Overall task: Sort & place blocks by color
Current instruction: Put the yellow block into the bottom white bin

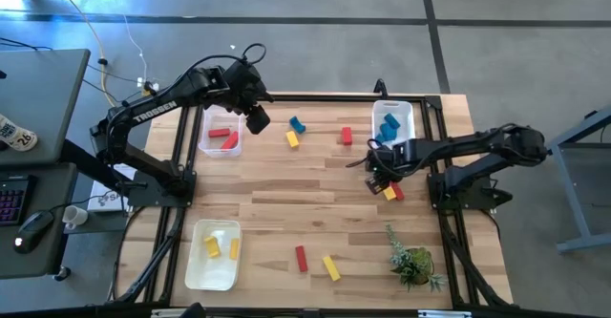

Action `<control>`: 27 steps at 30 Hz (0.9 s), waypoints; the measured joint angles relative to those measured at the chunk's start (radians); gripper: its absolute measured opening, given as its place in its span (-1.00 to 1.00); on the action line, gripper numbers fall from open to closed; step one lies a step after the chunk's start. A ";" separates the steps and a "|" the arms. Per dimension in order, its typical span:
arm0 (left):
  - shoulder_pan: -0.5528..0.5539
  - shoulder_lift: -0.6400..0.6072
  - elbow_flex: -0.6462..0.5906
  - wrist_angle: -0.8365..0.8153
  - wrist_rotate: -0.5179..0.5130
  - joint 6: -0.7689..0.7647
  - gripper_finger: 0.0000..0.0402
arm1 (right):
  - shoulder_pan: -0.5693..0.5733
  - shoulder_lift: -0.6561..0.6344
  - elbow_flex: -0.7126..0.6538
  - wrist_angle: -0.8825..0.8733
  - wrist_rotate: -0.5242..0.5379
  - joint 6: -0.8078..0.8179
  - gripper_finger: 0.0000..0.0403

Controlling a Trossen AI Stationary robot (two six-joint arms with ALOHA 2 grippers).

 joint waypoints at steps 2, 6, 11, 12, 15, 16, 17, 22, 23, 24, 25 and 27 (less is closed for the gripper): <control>0.000 0.000 0.000 0.000 0.000 -0.004 0.01 | -0.010 0.000 -0.019 0.007 0.002 -0.001 -0.09; 0.000 0.000 0.000 0.000 0.000 -0.025 0.01 | -0.033 0.000 -0.050 0.045 0.002 -0.038 -0.09; 0.000 0.000 0.000 0.000 0.000 -0.026 0.01 | -0.057 0.000 -0.068 0.106 -0.001 -0.073 -0.09; 0.000 0.000 0.000 0.000 0.000 -0.026 0.01 | -0.061 0.000 -0.068 0.108 -0.001 -0.082 -0.09; 0.000 0.000 0.000 0.000 0.000 -0.026 0.01 | -0.071 0.011 -0.068 0.108 -0.001 -0.106 -0.09; 0.000 0.000 0.000 0.000 0.000 -0.026 0.01 | -0.073 0.017 -0.068 0.109 -0.003 -0.115 -0.09; 0.000 0.000 0.000 0.000 0.000 -0.026 0.01 | -0.074 0.027 -0.068 0.114 -0.008 -0.121 -0.09; 0.000 0.000 0.000 0.000 0.000 -0.049 0.01 | -0.073 0.095 -0.068 0.129 -0.018 -0.124 -0.09; 0.000 0.000 0.000 0.000 0.000 -0.049 0.01 | -0.073 0.109 -0.069 0.128 -0.018 -0.124 -0.09; 0.000 0.000 0.000 0.000 0.000 -0.049 0.01 | -0.073 0.122 -0.069 0.129 -0.018 -0.124 -0.09; 0.000 0.000 0.000 0.000 0.000 -0.049 0.01 | -0.074 0.134 -0.068 0.133 -0.021 -0.124 -0.09; 0.000 0.000 0.000 0.000 0.000 -0.049 0.01 | -0.073 0.149 -0.064 0.136 -0.022 -0.120 -0.10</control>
